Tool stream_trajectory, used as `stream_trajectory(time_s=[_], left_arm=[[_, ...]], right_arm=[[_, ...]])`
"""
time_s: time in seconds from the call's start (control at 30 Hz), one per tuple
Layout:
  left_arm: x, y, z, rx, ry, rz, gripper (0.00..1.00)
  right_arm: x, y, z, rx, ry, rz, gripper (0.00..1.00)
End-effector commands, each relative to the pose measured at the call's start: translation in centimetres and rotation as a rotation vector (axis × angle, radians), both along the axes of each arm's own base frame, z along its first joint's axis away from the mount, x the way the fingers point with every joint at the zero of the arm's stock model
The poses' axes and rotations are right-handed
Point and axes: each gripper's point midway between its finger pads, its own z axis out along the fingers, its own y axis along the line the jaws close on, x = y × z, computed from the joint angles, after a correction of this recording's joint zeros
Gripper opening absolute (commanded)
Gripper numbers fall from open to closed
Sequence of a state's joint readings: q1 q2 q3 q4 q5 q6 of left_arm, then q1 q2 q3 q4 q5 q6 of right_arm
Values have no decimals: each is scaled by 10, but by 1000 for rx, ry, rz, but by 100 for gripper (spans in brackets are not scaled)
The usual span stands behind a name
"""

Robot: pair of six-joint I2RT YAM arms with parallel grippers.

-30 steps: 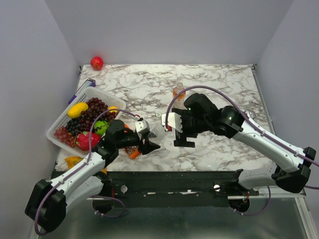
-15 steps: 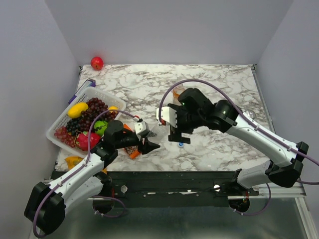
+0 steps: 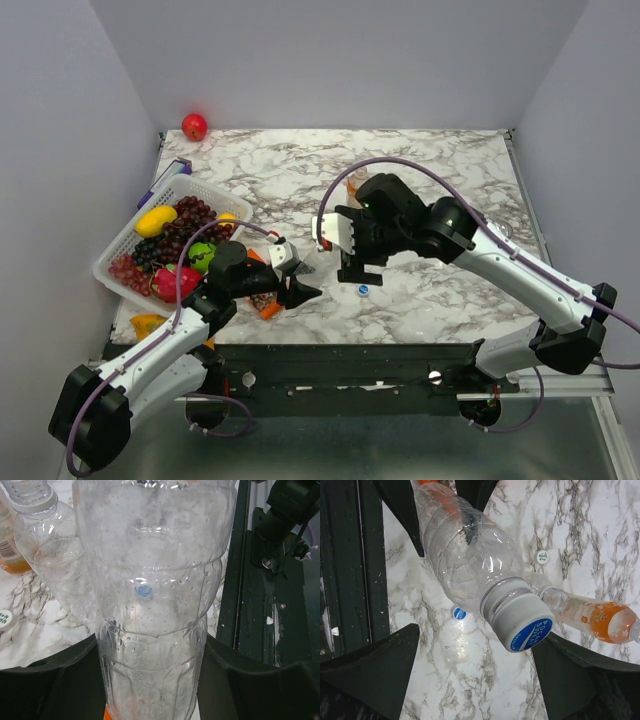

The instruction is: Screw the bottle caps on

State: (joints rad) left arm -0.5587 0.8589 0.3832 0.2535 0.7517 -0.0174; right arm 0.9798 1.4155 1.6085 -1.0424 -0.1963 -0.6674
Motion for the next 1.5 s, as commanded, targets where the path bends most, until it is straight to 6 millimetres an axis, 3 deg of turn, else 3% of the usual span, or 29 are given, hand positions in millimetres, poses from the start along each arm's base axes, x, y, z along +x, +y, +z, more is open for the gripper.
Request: stream_trajectory(time_s=[0.0,0.13,0.27,0.37,0.63,0.7,0.8,0.93,0.97,1.47], left_arm=[[0,-3,8,-19,-28,-12,0],[-1,-3,9,-20,-28,-15,0],[0,-4,16,-47,-27,-6,0],[0,-4,17,-54,-26,-8,0],[-6,-4,12,-42,-6,-29,0],[-5,-3,10,-42,4,-14,0],[-5,-3,11,-44,2,-12,0],[-3,-4,10,-38,-10,-18,0],[-3,-4,12,-40,-13,-18,0],[-1,-5,14,-37,-41,-31,0]], right_arm=[[11,-6,-1,-7,-23,-79,99],[29,-11,21,70,2,-173,100],[28,-15,42,166,95,-211,100],[16,-14,47,181,115,-131,100],[12,-11,80,242,-30,26,99],[8,-11,85,245,-19,46,96],[-1,-6,91,279,23,71,82],[-11,0,88,276,96,98,63],[-13,0,79,246,128,105,61],[-26,20,43,168,215,193,57]])
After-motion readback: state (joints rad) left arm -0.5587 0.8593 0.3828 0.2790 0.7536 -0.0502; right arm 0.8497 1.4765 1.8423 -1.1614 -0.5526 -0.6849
